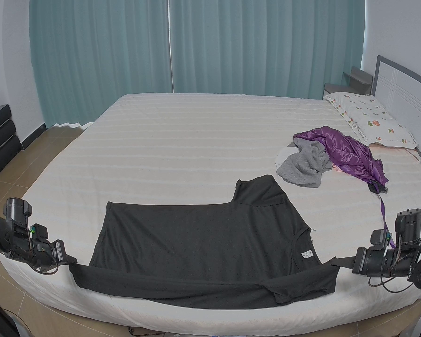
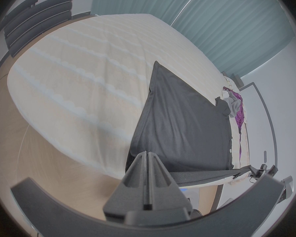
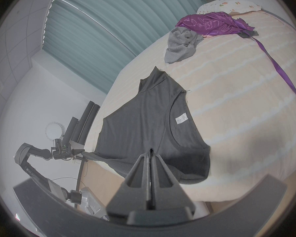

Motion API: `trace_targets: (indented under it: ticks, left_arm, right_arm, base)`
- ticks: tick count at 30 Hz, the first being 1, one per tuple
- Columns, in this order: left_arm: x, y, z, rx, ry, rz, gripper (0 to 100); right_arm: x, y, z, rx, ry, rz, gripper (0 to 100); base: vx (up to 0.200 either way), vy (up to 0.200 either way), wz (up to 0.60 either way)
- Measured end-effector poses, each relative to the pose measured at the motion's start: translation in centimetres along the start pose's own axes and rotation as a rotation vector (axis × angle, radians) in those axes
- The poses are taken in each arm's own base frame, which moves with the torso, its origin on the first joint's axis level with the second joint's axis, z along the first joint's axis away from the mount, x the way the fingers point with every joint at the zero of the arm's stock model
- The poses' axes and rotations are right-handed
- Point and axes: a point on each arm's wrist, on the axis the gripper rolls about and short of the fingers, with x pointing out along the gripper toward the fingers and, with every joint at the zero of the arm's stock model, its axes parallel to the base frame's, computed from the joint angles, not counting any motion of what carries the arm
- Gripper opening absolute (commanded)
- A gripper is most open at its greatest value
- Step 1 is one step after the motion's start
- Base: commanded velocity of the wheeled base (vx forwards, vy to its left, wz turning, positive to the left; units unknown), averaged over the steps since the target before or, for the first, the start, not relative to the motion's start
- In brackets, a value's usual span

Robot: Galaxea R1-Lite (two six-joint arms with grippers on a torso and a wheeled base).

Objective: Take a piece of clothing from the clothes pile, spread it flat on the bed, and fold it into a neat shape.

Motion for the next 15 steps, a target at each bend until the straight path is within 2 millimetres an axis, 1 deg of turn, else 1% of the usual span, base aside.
trace_targets:
  ticks: [6, 8, 12, 15]
  left_arm:
    - [1.0, -0.1, 1.6, -0.007, -0.008, -0.007, 0]
    - [1.2, -0.3, 1.9, -0.016, -0.009, -0.010, 0]
    - [1.5, -0.7, 2.3, -0.014, -0.010, -0.016, 0]
    - [1.3, -0.9, 2.3, -0.008, -0.015, -0.018, 0]
  right_arm:
    - [2.0, -0.1, 1.5, 0.001, -0.006, -0.015, 0]
    - [2.4, -0.1, 1.8, 0.000, -0.008, -0.014, 0]
    - [2.7, -0.2, 1.9, 0.004, -0.001, -0.017, 0]
    - [2.6, -0.3, 1.6, 0.009, 0.009, -0.022, 0]
  base:
    - [0.000, 0.000, 0.00]
    - [0.000, 0.000, 0.00]
    - [0.000, 0.000, 0.00]
    - [0.000, 0.000, 0.00]
